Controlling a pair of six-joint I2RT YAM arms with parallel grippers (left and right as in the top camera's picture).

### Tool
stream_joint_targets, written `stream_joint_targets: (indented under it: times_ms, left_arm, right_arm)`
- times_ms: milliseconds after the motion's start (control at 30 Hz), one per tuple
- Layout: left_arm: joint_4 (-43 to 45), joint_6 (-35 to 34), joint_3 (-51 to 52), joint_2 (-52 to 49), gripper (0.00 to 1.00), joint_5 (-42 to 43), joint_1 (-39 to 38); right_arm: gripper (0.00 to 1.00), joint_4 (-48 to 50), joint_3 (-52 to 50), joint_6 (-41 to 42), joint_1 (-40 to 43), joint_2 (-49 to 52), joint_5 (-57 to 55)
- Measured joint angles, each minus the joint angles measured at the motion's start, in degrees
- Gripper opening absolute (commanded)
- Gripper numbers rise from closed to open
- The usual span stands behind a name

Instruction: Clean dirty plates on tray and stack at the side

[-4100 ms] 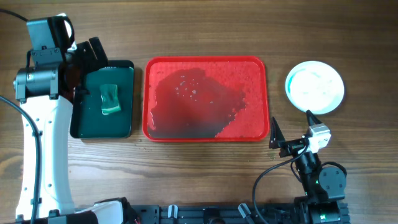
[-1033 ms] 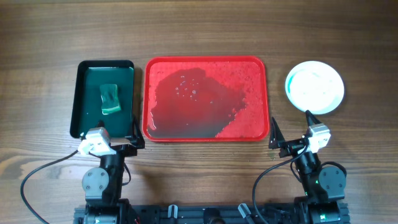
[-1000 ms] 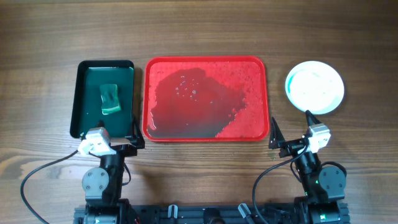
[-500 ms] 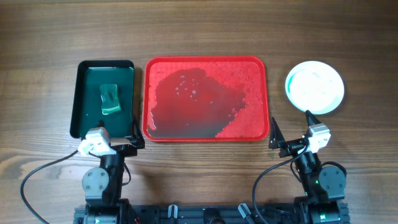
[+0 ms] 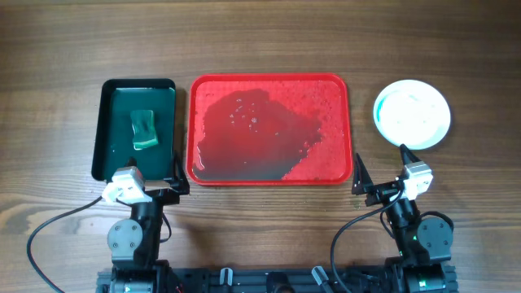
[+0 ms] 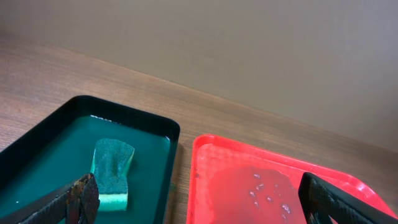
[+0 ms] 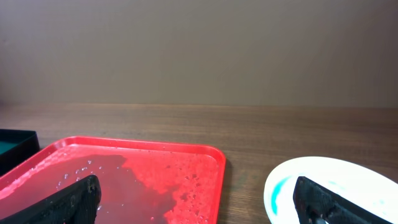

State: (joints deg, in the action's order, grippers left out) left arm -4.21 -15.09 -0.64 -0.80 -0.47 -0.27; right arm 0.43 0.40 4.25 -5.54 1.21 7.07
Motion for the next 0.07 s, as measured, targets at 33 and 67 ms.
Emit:
stream_joint_targets:
  times_ms: [33,67]
  left_arm:
    - [0.0,0.0,0.0,0.0,1.0,0.0,0.0]
    - [0.0,0.0,0.0,0.0,1.0,0.0,0.0]
  right_arm:
    - [1.0,0.0,0.0,0.0,0.0,0.0,0.0]
    - [1.0,0.0,0.0,0.0,0.0,0.0,0.0]
